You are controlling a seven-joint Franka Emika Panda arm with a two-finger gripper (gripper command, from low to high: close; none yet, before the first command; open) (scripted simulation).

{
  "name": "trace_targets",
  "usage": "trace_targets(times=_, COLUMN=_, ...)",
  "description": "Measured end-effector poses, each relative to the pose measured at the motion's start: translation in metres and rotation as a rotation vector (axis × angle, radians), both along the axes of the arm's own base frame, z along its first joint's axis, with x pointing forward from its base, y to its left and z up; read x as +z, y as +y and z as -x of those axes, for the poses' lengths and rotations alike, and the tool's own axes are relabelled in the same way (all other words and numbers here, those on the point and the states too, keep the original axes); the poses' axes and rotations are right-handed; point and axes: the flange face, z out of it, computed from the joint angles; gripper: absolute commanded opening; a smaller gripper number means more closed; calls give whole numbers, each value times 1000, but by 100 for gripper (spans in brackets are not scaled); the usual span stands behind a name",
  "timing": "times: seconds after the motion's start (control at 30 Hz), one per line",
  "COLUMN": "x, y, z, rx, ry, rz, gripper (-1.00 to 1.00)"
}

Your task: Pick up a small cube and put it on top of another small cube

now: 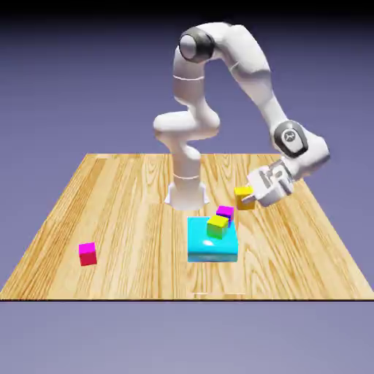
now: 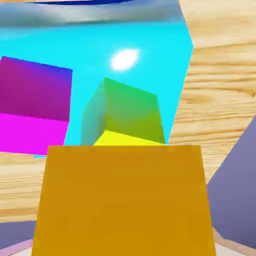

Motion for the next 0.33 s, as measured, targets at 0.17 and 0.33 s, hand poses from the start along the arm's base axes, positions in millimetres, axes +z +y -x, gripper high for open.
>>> trace_targets(times=0.17, x=-28, y=-31, z=-3, rx=-33, ry=16, rz=27, gripper=-100)
trace_targets(times=0.33, x=-47, y=-51, z=1, rx=-31, ry=16, rz=23, gripper=100)
